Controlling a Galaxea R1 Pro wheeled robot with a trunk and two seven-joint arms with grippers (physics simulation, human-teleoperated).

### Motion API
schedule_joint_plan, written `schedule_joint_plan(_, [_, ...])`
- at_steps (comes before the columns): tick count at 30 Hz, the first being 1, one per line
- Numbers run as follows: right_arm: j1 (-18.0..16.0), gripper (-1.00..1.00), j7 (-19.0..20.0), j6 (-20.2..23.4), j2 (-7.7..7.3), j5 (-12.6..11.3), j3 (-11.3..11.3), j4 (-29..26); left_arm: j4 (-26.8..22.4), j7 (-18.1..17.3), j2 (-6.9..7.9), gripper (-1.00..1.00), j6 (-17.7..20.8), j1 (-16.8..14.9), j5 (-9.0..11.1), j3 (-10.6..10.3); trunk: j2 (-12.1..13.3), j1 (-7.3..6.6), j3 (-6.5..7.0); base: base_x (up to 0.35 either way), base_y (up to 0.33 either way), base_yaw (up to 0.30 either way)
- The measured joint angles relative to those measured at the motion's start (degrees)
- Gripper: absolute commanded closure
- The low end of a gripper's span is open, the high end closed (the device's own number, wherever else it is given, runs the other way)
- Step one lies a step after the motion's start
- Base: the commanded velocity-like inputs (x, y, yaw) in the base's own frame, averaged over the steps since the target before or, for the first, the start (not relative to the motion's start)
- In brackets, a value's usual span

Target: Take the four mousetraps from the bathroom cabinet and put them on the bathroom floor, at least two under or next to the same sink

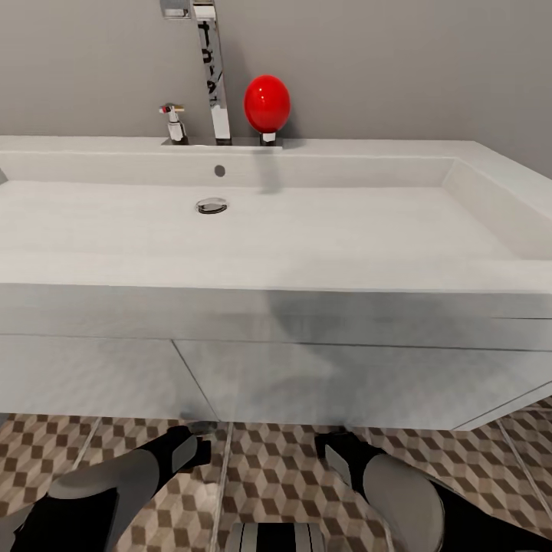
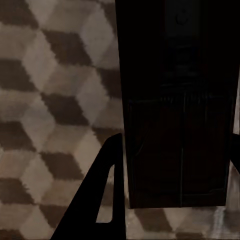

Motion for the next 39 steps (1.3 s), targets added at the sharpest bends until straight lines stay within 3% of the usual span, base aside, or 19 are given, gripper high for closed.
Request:
schedule_joint_plan(2, [-0.5, 1.00, 0.0, 0.0, 0.00, -3.4, -0.3, 0.1, 0.0, 0.1, -0.22, 1.00, 0.0, -0.3, 0.0, 0.0, 0.0, 0.00, -0.01, 0.000, 0.000, 0.000])
schedule_joint_plan(8, [-0.7, 1.00, 0.0, 0.0, 0.01, -6.4, -0.4, 0.7, 0.0, 0.2, -0.39, 1.00, -0.1, -0.9, 0.1, 0.1, 0.0, 0.00, -0.02, 0.000, 0.000, 0.000])
schedule_joint_plan(13, [-0.7, 1.00, 0.0, 0.0, -0.06, -6.9, -0.6, 0.8, 0.0, 0.2, -0.33, 1.00, -0.1, -0.9, -0.3, -0.6, 0.0, 0.00, -0.02, 0.000, 0.000, 0.000])
schedule_joint_plan(16, [-0.7, 1.00, 0.0, -0.1, -0.04, -7.1, -0.7, 0.8, 0.0, 0.3, -0.40, 1.00, -0.1, -0.9, 0.1, 0.1, 0.0, 0.00, -0.02, 0.000, 0.000, 0.000])
schedule_joint_plan(23, [-0.7, 1.00, -0.1, -0.1, -0.03, -7.2, -0.8, 0.8, -0.3, 0.3, -2.20, 1.00, -0.2, -0.9, 0.0, 0.2, 0.0, 0.01, -0.02, 0.000, 0.000, 0.000])
schedule_joint_plan(28, [-0.7, 1.00, -0.1, -0.2, -0.10, -6.9, -0.5, 0.8, -0.3, 0.2, -1.90, 1.00, -0.1, -1.0, -0.6, -1.1, 0.0, 0.00, -0.02, 0.000, 0.000, 0.000])
schedule_joint_plan(39, [-0.6, 1.00, -0.3, -1.7, -0.04, -7.2, -0.9, 0.6, -0.3, 0.2, -1.84, 1.00, -2.6, -0.9, 0.0, -0.2, 0.0, 0.02, -0.02, 0.000, 0.000, 0.000])
